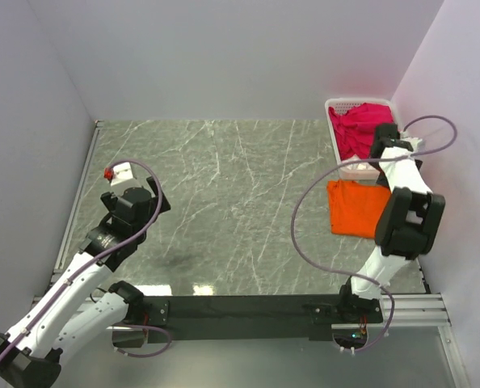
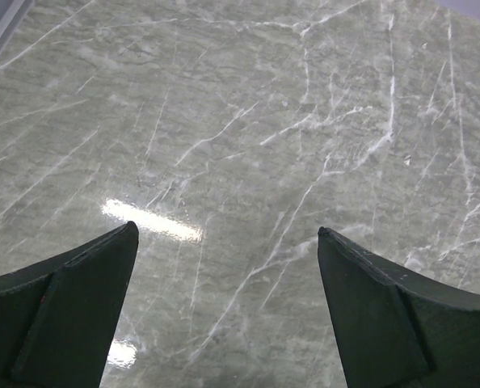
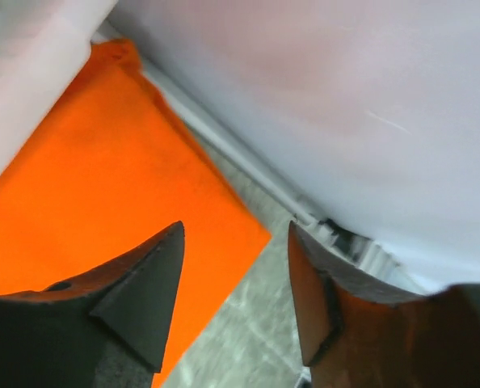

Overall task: Fold and stack the t-shirts
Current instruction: Neatly place the folded tshirt to the corner

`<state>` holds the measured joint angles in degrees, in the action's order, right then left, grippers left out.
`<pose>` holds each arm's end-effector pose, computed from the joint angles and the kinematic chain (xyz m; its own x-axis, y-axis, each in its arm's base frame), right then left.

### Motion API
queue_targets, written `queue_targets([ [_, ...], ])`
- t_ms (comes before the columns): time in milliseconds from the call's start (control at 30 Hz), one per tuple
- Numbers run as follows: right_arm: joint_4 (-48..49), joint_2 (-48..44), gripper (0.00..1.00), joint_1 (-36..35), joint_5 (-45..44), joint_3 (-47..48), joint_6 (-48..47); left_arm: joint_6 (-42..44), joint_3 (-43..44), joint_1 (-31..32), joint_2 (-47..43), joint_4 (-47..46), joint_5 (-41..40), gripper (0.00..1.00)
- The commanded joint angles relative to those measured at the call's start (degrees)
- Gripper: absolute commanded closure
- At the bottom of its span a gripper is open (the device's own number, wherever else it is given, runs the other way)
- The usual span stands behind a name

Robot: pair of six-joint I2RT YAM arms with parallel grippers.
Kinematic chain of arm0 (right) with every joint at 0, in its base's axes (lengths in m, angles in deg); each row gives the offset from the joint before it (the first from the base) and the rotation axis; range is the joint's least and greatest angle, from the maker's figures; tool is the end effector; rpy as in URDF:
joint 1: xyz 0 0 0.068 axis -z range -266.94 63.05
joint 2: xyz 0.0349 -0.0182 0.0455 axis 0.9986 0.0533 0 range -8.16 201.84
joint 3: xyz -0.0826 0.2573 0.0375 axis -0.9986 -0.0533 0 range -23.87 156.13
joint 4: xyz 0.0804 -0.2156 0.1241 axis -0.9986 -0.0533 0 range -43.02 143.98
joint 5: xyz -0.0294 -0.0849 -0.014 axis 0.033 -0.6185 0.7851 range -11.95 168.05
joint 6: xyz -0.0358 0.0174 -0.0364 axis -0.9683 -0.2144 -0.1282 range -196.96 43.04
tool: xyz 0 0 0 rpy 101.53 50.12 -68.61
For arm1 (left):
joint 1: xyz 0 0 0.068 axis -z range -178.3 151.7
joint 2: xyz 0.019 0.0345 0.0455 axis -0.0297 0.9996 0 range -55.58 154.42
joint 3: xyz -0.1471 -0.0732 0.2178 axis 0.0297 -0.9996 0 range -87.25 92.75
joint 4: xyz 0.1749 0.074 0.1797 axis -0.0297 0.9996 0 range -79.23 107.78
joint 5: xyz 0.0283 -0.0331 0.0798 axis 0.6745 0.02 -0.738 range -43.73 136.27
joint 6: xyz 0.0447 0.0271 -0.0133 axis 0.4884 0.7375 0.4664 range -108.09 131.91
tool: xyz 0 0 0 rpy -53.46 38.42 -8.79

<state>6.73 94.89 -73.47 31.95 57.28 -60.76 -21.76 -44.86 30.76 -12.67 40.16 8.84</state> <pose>0.3485 -0.1098 0.2428 -0.7580 0.3807 -0.5297 0.6483 0.5294 -0.5472 0.1511 -0.0592 0.3000 -0.3212 -0.3252 -0.8894 -0.3040 0.9249 -0.2284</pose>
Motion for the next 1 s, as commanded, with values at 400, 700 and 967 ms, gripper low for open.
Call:
queue_targets([
  [400,2.95,-59.96,0.09,-5.9,23.71,-13.2,8.59,-2.63,12.35,-0.32,-14.42,12.42,-1.32,0.01],
  [700,8.65,-88.08,0.09,-20.24,19.65,-19.96,0.94,-1.75,22.47,-0.23,-29.1,17.99,-0.98,0.0],
  [967,11.21,-101.54,0.08,-21.12,22.2,-26.74,-2.06,-0.52,21.87,-0.32,-34.91,19.39,-3.09,0.01],
])
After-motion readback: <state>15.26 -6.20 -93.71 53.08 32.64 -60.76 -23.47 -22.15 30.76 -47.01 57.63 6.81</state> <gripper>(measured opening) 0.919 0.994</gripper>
